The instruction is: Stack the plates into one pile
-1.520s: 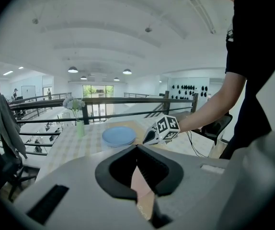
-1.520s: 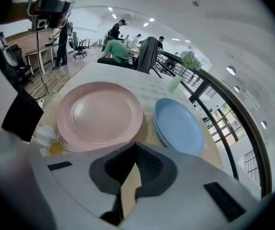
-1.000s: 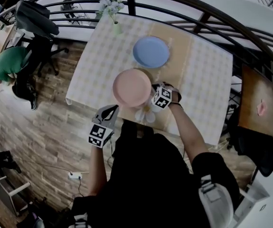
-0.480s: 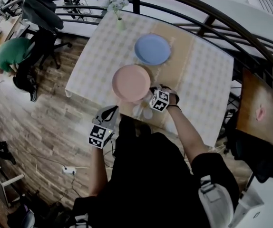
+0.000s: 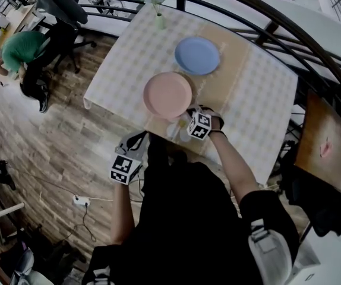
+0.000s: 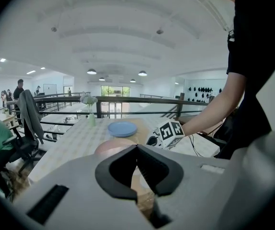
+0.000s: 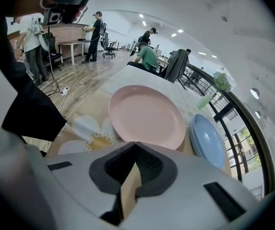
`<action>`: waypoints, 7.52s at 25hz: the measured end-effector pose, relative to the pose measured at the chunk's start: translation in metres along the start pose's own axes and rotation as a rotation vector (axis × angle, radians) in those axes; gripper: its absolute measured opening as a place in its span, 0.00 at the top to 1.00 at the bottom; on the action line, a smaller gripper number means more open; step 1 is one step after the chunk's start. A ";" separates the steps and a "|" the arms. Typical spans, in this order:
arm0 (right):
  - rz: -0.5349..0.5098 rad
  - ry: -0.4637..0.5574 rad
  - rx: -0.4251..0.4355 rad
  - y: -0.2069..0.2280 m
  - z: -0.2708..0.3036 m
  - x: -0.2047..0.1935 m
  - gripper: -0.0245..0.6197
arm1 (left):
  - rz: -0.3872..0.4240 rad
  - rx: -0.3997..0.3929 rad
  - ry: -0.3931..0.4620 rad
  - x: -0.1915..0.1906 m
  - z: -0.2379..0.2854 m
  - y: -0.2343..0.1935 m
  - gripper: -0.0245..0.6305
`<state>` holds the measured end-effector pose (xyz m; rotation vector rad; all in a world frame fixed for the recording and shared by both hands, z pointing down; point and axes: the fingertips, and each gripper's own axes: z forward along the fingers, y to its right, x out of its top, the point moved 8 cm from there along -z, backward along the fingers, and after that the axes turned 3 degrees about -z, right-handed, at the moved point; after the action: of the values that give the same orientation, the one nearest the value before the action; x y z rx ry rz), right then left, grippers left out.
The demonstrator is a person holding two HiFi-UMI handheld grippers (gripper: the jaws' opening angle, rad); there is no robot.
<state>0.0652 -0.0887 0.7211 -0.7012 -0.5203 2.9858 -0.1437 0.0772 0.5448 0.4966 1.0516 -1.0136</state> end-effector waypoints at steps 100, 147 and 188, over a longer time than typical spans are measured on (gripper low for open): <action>-0.113 -0.209 -0.055 -0.030 -0.053 -0.073 0.94 | 0.134 -0.209 0.018 0.041 0.051 0.044 0.96; -0.025 -0.297 -0.232 0.105 -0.014 -0.024 0.93 | 0.189 -0.351 0.005 0.094 0.120 -0.112 0.96; -0.027 -0.316 -0.200 0.173 0.080 0.026 0.92 | 0.131 -0.350 -0.005 0.099 0.153 -0.218 0.96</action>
<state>0.0150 -0.2747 0.7203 -0.2225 -0.8447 3.0607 -0.2475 -0.1873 0.5501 0.2718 1.1483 -0.6957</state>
